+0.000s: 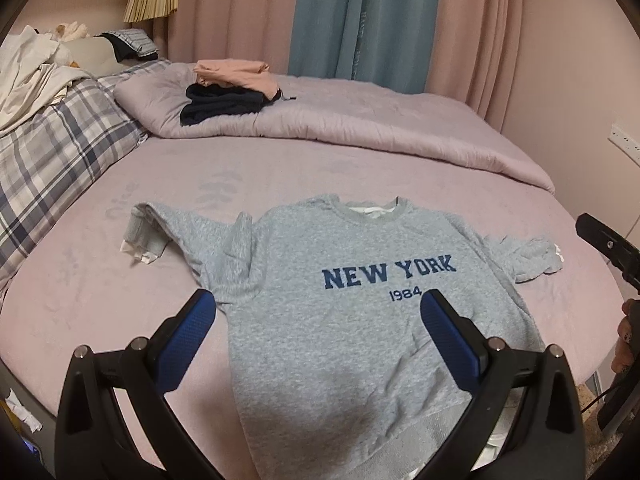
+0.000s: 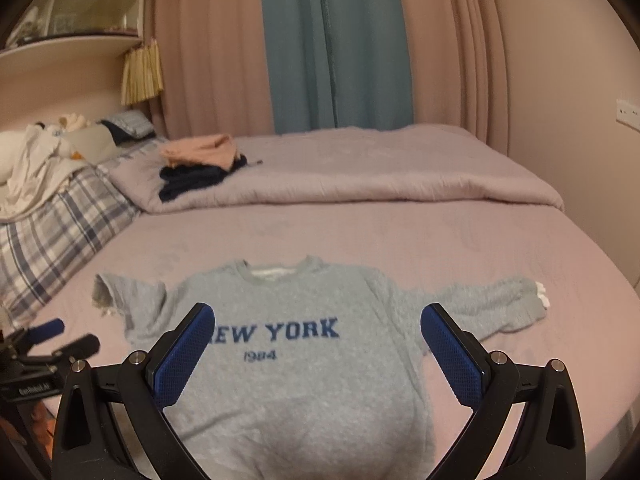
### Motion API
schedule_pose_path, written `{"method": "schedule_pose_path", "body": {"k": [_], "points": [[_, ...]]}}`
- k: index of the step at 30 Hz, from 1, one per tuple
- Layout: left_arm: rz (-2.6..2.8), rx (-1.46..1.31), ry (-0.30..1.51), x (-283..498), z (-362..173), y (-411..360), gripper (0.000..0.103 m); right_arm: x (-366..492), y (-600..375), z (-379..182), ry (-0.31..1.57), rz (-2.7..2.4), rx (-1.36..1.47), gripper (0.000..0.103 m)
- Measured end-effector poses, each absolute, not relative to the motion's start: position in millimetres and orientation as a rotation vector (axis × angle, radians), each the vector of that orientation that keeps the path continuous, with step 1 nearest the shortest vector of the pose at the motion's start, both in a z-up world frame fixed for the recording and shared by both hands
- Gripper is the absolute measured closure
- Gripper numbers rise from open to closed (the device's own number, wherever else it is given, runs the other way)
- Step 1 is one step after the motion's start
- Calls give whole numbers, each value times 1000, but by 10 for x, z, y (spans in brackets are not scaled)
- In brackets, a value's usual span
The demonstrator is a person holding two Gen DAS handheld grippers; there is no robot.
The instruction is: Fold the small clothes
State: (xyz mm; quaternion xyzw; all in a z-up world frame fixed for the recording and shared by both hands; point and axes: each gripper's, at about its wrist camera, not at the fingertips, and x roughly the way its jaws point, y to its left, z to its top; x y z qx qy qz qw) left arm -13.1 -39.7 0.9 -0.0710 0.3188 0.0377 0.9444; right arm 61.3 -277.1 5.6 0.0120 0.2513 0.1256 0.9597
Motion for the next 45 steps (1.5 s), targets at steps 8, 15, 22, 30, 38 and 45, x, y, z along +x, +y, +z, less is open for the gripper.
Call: {"method": "schedule_pose_path", "body": {"k": [8, 15, 22, 30, 38, 45], "points": [[105, -191, 600, -79, 170, -349, 1, 723, -2746, 209, 502, 344, 82, 1], [139, -206, 607, -102, 168, -354, 1, 723, -2628, 331, 463, 397, 11, 1], [134, -223, 649, -157, 37, -377, 1, 749, -2633, 98, 531, 468, 44, 1], [132, -236, 679, -227, -36, -376, 1, 760, -2727, 57, 561, 460, 77, 1], [150, -241, 684, -284, -76, -339, 1, 761, -2756, 18, 582, 450, 80, 1], [153, -247, 692, -311, -97, -313, 1, 758, -2767, 11, 581, 450, 82, 1]]}}
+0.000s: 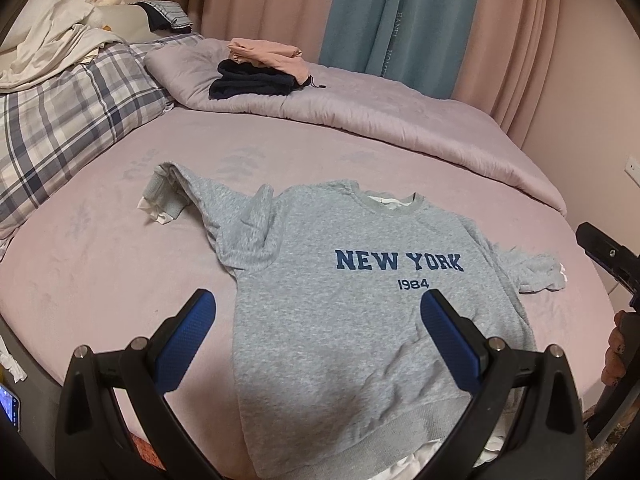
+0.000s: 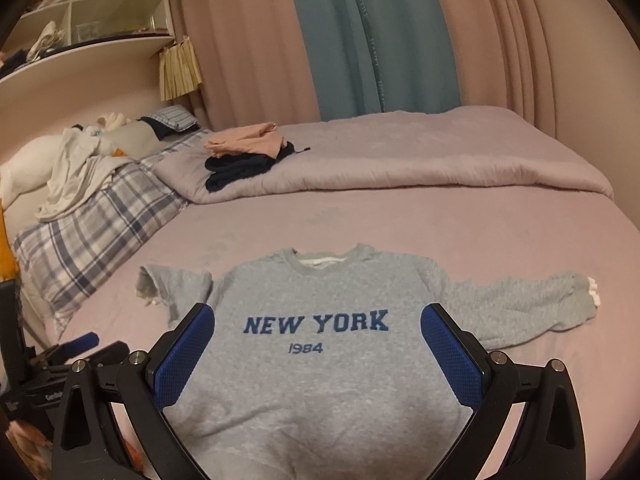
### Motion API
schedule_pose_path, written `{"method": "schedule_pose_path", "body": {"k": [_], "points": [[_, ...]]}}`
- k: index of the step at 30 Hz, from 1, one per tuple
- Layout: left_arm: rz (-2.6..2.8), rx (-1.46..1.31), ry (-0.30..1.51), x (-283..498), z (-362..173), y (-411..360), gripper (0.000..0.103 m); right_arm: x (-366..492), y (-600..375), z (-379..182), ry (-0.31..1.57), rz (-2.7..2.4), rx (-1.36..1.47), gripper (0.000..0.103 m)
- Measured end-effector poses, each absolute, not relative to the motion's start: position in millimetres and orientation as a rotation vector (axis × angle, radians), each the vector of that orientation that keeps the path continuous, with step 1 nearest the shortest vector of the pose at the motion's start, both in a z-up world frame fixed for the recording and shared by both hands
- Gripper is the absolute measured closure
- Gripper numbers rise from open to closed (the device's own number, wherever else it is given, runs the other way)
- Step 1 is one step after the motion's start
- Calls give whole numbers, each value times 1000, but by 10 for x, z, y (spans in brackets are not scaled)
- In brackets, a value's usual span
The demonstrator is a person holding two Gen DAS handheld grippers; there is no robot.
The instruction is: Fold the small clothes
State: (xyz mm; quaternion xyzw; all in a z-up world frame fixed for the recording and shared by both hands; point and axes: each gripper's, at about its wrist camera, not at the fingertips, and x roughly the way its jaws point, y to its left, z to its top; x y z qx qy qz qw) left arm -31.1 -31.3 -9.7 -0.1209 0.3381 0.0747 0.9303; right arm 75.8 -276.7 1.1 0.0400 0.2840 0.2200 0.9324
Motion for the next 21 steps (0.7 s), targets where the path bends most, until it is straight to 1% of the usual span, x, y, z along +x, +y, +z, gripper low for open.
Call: {"method": "schedule_pose_path", "body": {"k": [21], "points": [[137, -244, 710, -272, -139, -337, 1, 750, -2738, -26, 592, 445, 87, 1]]}}
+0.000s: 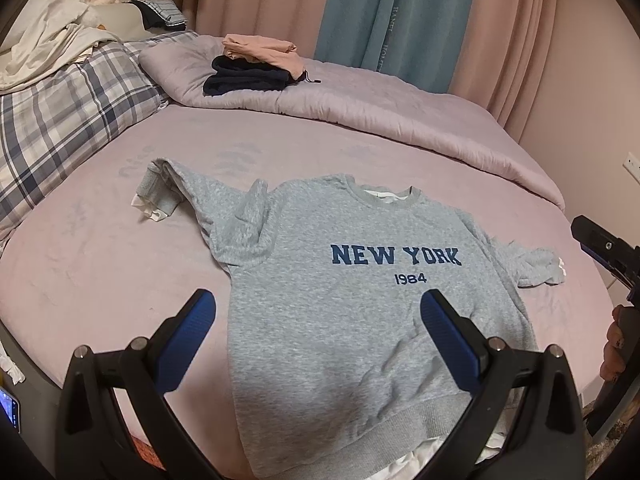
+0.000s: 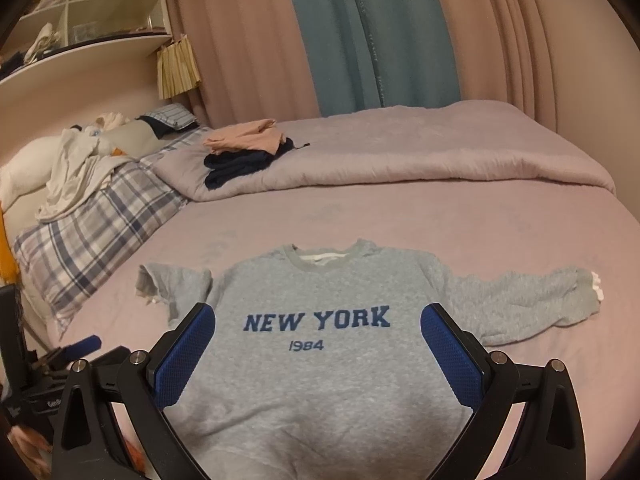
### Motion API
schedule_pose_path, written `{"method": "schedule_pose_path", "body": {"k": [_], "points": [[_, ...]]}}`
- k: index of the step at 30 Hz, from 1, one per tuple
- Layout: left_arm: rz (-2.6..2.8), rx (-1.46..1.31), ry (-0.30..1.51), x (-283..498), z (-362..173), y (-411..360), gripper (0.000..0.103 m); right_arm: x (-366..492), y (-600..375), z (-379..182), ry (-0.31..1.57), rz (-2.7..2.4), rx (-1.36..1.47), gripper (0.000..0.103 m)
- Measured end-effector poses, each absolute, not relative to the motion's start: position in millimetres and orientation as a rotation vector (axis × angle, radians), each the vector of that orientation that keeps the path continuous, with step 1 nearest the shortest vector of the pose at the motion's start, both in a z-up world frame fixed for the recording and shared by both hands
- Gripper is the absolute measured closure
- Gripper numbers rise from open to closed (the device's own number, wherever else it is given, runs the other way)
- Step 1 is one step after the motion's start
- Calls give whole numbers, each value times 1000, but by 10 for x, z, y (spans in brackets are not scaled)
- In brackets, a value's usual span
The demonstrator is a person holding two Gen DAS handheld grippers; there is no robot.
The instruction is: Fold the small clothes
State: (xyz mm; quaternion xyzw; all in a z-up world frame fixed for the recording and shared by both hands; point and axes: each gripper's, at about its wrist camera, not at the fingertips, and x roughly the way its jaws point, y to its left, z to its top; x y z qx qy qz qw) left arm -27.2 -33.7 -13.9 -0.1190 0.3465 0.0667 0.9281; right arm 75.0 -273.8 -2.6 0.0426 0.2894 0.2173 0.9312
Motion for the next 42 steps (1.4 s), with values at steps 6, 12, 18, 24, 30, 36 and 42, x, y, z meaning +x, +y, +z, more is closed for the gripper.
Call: {"method": "schedule_pose_path", "body": {"k": [6, 12, 18, 24, 30, 36, 42], "points": [[128, -250, 721, -238, -174, -336, 1, 793, -2787, -51, 599, 433, 107, 1], [124, -257, 739, -162, -228, -311, 1, 866, -2890, -70, 608, 416, 144, 1], [122, -289, 759, -45, -217, -205, 1, 996, -3158, -105, 633, 401, 246, 1], [206, -340, 783, 134, -223, 128, 1, 1206, -3715, -112, 655, 280, 387, 1], [254, -440, 828, 261, -345, 482, 2, 1478, -4537, -389, 715, 10, 565, 18], [276, -459, 871, 392, -457, 594, 2, 1783, -5095, -858, 798, -166, 676, 27], [285, -477, 898, 446, -525, 675, 2, 2023, -5435, -1214, 859, -289, 794, 34]]}}
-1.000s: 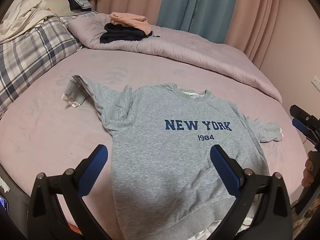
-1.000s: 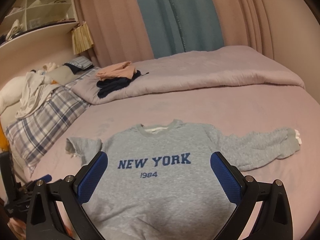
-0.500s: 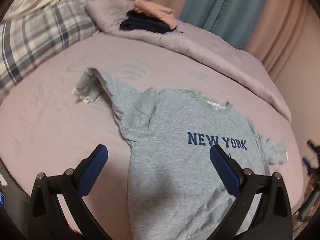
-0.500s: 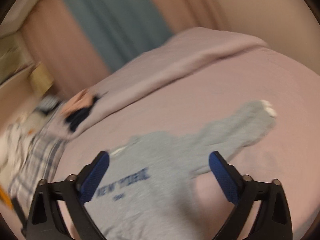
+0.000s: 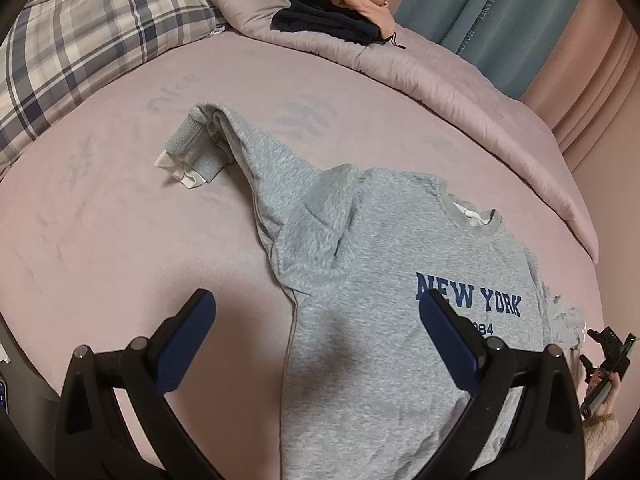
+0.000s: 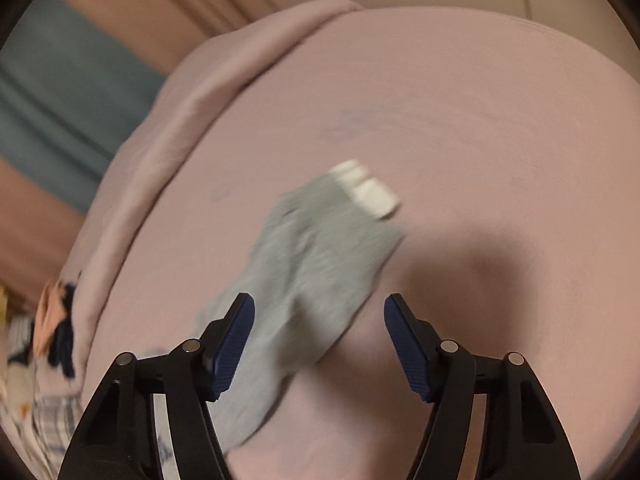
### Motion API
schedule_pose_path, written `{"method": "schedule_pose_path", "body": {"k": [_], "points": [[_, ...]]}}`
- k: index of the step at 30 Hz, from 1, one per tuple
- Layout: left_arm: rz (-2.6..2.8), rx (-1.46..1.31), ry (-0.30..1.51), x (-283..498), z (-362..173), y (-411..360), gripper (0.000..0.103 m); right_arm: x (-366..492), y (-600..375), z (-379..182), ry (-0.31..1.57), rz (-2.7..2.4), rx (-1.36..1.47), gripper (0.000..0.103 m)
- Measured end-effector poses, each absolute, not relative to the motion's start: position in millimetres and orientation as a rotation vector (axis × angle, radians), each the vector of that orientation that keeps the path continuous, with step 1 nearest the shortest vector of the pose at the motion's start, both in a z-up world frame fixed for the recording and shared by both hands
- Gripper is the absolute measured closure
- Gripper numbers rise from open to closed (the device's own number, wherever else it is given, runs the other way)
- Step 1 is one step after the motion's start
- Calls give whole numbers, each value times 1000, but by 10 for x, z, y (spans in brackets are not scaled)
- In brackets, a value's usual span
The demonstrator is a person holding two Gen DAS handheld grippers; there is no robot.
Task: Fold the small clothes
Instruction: 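Grasp the white-lined sleeve cuff with the right tool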
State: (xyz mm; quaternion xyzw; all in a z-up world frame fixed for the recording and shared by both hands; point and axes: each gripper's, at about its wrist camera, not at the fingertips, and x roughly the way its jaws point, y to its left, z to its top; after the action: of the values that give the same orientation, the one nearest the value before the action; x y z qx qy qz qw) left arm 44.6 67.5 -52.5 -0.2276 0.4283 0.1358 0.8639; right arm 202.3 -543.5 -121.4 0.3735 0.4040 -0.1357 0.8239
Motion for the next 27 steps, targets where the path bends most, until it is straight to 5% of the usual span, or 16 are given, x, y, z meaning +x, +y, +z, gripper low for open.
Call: {"method": "schedule_pose_path", "body": {"k": [7, 9, 12, 27], "points": [[286, -515, 906, 469, -570, 728, 2, 2130, -5644, -1425, 835, -307, 904, 41], [284, -521, 901, 460, -567, 740, 2, 2169, -5628, -1408, 820, -305, 901, 69], [288, -532, 896, 424, -565, 786, 2, 2203, -5711, -1463, 822, -309, 894, 85], [291, -569, 854, 276, -498, 971, 2, 2157, -4363, 304, 617, 44, 460, 87]]}}
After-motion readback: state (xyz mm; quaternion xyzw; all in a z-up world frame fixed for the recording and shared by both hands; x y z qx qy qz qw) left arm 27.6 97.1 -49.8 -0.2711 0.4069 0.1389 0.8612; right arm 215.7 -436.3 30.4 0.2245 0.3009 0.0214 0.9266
